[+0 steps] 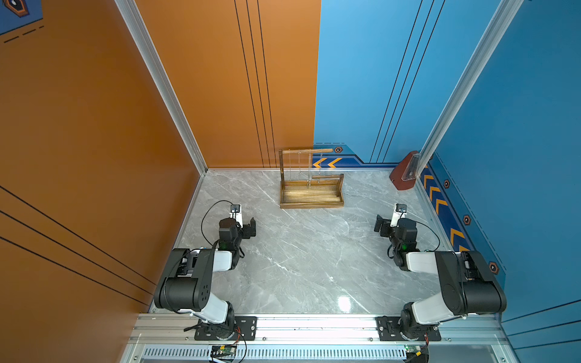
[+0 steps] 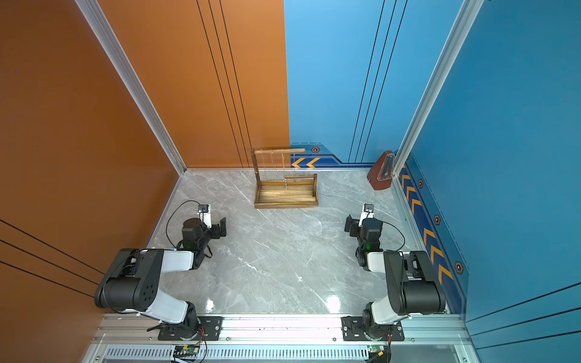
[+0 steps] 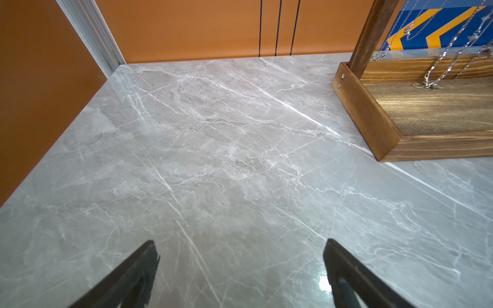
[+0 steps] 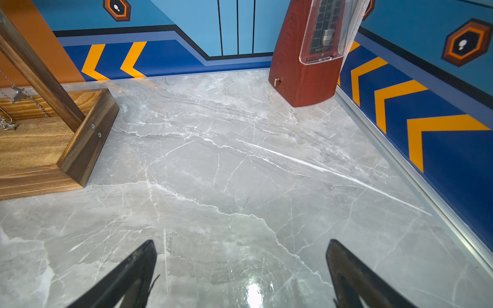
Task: Take the necklace off the jewelry display stand
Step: Take off the necklace from the stand.
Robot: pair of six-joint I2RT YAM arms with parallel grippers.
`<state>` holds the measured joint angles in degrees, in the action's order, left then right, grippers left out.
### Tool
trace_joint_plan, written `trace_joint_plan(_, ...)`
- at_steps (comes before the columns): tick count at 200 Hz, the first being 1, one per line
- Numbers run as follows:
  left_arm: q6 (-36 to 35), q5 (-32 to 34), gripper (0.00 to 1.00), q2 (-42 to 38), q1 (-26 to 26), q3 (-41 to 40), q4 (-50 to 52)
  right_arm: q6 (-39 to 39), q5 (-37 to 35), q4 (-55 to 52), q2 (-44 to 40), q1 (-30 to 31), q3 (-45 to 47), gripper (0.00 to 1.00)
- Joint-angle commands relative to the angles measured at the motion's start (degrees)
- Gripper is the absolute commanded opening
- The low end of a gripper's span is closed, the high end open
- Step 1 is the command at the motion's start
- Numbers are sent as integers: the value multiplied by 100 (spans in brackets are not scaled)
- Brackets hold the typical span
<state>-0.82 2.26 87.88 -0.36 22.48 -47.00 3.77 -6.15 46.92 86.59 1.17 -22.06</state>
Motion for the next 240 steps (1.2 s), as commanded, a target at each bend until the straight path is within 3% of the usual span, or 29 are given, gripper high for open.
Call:
trace_joint_plan(1,29,-103,98,45,36,38,-113,-84,27,-130,40,15,-117,100)
trace_joint_plan(85,-136,371,98,-40,-238,-25,-124,-144,-168,-353,-82,131,-193,100)
trace_joint_plan(112,-270,809,98,-456,-489,-290,-264,-415,-573,-1410,-667,490,-533,100)
trace_joint_plan(131,-377,1261,98,-883,-711,-416,-246,-718,-765,-1580,-1164,830,-490,100)
trace_joint_plan(161,-828,2064,98,-1515,-1315,-488,-251,-147,-467,-1525,-2032,793,-292,100)
trace_joint_plan(193,0,1268,98,-2459,-1129,-305,-241,589,212,-1975,-2516,462,-449,100)
trace_joint_plan(203,302,1015,98,-2685,-974,-243,-238,1144,306,-1930,-2603,298,-427,100)
trace_joint_plan(240,2105,-943,98,-2991,347,327,243,2365,-135,-2214,-2899,-138,-315,100)
